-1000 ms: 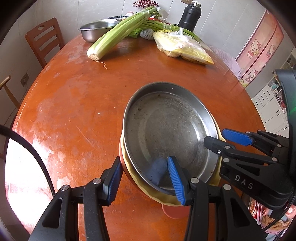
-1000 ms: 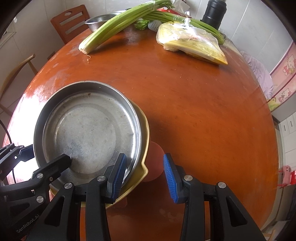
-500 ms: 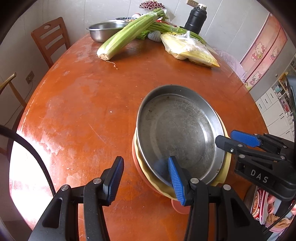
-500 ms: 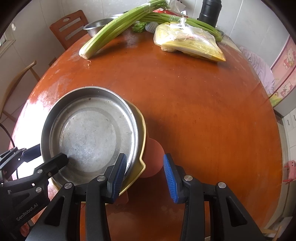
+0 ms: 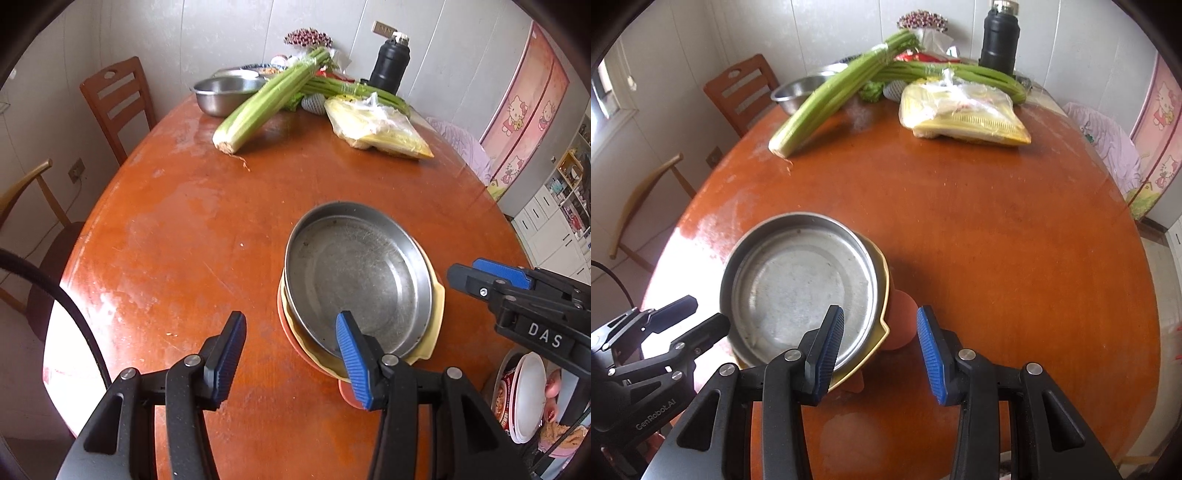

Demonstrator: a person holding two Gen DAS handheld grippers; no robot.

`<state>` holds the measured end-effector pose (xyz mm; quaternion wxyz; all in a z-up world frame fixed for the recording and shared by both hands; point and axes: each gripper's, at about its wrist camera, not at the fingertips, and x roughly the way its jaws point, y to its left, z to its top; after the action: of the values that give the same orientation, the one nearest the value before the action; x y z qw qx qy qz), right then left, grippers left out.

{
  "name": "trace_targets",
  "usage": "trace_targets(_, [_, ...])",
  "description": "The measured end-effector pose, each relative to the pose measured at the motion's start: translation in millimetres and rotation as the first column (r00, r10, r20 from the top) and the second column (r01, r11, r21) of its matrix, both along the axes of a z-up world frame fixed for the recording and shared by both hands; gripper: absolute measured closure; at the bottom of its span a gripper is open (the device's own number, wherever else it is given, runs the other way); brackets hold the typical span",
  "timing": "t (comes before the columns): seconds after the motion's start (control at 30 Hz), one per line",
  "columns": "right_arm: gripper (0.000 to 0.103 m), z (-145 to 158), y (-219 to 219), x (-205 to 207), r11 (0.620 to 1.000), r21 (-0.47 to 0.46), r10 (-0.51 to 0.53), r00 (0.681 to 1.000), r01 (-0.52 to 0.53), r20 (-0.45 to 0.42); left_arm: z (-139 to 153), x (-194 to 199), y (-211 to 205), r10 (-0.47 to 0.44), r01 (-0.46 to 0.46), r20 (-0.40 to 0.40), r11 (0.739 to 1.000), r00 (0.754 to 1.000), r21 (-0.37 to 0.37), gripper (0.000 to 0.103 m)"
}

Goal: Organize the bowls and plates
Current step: 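Lower the steel pan onto the yellow scalloped plate and open both grippers, then move both grippers to the rim of the steel bowl holding the white bowls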

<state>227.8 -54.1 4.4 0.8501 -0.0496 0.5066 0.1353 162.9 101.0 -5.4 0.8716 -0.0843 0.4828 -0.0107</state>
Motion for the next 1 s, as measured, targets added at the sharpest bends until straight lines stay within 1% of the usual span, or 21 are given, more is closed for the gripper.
trace_targets(0.2, [0.060,21,-14,-17,1.000,0.028,0.000,0.998,-0.002,0.065,13,-11,-9,-0.005,0.005,0.028,1.000,1.000,0.007,0.052])
trace_targets(0.27, [0.060,29,-23,-25,0.999,0.039,-0.003,0.996,-0.001,0.089,18,-16,-16,-0.018,0.018,0.040,1.000,0.999,0.006,0.052])
trace_targets(0.33, [0.057,36,-33,-32,0.999,0.051,-0.009,0.994,0.004,0.108,23,-20,-23,-0.031,0.031,0.053,0.999,0.998,0.010,0.052])
trace_targets(0.53, [0.056,56,-60,-53,0.996,0.084,-0.021,0.986,0.007,0.166,38,-29,-51,-0.065,0.063,0.087,0.998,0.994,0.028,0.051])
trace_targets(0.57, [0.055,58,-64,-56,0.996,0.089,-0.024,0.985,0.008,0.173,40,-30,-56,-0.070,0.068,0.089,0.997,0.994,0.030,0.051])
trace_targets(0.63, [0.049,63,-76,-61,0.994,0.105,-0.035,0.981,0.016,0.188,44,-33,-64,-0.079,0.077,0.097,0.997,0.992,0.031,0.051])
trace_targets(0.73, [0.044,67,-91,-68,0.993,0.115,-0.044,0.979,0.021,0.198,49,-37,-77,-0.092,0.088,0.109,0.995,0.990,0.035,0.051])
trace_targets(0.87, [0.044,70,-109,-78,0.993,0.117,-0.046,0.977,0.022,0.207,53,-45,-95,-0.109,0.104,0.120,0.994,0.987,0.042,0.050])
trace_targets(1.0, [0.044,71,-128,-88,0.990,0.138,-0.041,0.977,0.012,0.209,56,-51,-117,-0.153,0.151,0.125,0.988,0.980,0.028,0.049])
